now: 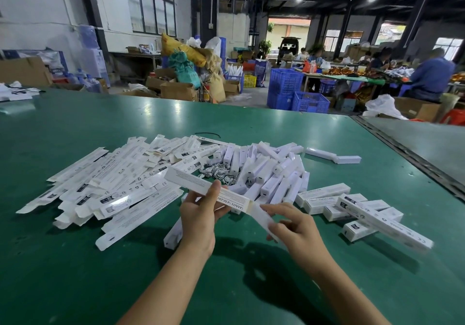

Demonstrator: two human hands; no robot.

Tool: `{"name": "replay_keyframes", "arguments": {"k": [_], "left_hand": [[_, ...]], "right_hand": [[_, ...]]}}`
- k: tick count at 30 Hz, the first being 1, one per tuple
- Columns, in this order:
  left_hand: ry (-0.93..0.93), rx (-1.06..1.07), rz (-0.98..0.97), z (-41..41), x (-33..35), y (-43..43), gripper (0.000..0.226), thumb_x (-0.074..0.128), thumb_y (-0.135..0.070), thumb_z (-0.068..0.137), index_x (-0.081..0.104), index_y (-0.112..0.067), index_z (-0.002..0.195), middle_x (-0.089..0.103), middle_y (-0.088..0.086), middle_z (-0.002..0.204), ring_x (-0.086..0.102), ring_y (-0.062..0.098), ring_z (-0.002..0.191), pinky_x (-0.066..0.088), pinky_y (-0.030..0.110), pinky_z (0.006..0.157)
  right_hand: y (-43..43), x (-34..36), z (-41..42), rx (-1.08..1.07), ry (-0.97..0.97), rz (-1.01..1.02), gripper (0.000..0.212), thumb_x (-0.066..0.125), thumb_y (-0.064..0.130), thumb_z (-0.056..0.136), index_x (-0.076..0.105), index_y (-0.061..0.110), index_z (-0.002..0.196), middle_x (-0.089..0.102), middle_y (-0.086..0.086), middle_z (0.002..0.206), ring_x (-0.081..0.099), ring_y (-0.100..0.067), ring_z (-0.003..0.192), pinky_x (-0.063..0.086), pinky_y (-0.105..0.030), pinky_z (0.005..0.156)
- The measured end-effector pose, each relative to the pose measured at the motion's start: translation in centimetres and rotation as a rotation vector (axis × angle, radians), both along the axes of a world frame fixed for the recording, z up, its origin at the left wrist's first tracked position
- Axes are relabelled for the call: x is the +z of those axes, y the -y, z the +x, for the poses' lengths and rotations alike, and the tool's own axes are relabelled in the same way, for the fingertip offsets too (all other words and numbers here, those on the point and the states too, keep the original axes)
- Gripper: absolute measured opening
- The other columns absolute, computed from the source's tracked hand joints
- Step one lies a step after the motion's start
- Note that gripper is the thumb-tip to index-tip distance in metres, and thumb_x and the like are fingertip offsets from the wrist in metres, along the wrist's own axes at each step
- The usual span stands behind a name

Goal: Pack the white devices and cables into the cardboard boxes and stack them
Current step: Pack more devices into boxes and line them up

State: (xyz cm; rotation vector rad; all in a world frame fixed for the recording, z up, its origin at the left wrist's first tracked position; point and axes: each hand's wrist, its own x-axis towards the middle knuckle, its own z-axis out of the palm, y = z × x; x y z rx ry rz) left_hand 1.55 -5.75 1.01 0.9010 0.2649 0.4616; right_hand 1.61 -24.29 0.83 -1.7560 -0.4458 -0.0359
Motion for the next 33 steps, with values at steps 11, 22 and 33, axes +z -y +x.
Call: {"name": "replay_keyframes", "arguments": {"k": [11, 22, 33], "left_hand": [[0.086, -0.036, 0.036, -0.2, -0.2, 0.1, 0.050, 0.080, -0.037, 0.061, 0.064, -0.008, 0.099, 0.077, 0.015, 0.092, 0.076, 0.026, 0.082, 0.060, 0.029, 0.062], [0.141, -0.048, 0.128, -0.4, -0.2, 0.4, 0.035, 0.078, -0.031, 0.069, 0.065, -0.007, 0.091, 0.077, 0.010, 0.087, 0.076, 0.021, 0.085, 0.059, 0.027, 0.063], [0.091, -0.178, 0.227, -1.2, -0.6, 2.2, 0.046, 0.080, -0.034, 0.066, 0.067, -0.003, 0.098, 0.077, 0.014, 0.094, 0.075, 0.028, 0.089, 0.061, 0.030, 0.068]], "right_hand": [[0.3, -0.3, 0.5, 0.036, -0.106, 0.172, 0.032, 0.057, 0.002, 0.062, 0.072, 0.019, 0.084, 0.069, -0.004, 0.078, 0.056, -0.007, 0.062, 0.039, -0.014, 0.051], [0.8, -0.8, 0.9, 0.006, 0.054, -0.056, 0.030, 0.064, -0.004, 0.088, 0.078, 0.021, 0.098, 0.071, 0.009, 0.092, 0.047, -0.005, 0.057, 0.037, -0.013, 0.057], [-0.4, -1.1, 0.9, -0.228, -0.047, 0.279, 0.018, 0.074, 0.011, 0.084, 0.067, 0.024, 0.095, 0.064, 0.000, 0.088, 0.061, -0.013, 0.081, 0.047, -0.020, 0.075]]}}
